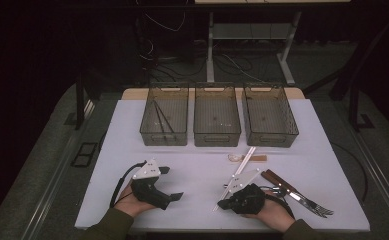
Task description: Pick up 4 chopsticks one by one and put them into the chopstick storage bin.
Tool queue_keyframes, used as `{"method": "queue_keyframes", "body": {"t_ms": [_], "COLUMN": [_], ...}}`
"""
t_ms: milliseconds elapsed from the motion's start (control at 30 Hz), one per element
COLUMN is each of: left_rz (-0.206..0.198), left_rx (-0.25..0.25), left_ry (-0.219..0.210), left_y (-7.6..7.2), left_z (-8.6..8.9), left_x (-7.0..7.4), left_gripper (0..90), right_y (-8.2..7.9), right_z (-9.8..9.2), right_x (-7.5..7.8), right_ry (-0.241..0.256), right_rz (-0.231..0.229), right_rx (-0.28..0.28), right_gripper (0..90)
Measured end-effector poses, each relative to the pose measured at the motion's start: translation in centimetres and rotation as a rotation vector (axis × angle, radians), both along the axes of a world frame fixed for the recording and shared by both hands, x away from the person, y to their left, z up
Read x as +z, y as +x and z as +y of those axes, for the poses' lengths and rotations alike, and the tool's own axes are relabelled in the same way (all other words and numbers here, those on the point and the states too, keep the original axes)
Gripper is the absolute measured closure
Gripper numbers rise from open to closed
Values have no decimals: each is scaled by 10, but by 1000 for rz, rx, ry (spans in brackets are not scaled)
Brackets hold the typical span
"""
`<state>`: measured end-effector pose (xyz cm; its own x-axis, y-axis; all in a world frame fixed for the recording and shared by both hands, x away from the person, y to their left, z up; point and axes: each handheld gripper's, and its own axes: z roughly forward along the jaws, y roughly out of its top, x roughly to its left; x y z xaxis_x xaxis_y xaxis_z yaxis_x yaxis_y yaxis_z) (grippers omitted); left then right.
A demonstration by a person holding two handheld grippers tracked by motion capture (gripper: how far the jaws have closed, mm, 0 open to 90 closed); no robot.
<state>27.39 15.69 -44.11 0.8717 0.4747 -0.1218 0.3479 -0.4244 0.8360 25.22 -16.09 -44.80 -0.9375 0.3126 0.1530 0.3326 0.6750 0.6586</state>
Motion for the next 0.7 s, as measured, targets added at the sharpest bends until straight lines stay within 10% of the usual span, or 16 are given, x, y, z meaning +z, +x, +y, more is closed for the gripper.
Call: {"method": "queue_keyframes", "body": {"t_ms": [700], "left_rz": [-3], "left_rx": [-3], "left_ry": [-1], "left_y": [0], "left_z": [0], "left_x": [0], "left_gripper": [2], "right_y": [8], "right_z": [16], "right_x": [0], "right_ry": [16], "right_rz": [-2], "right_rx": [-15], "right_gripper": [899]}}
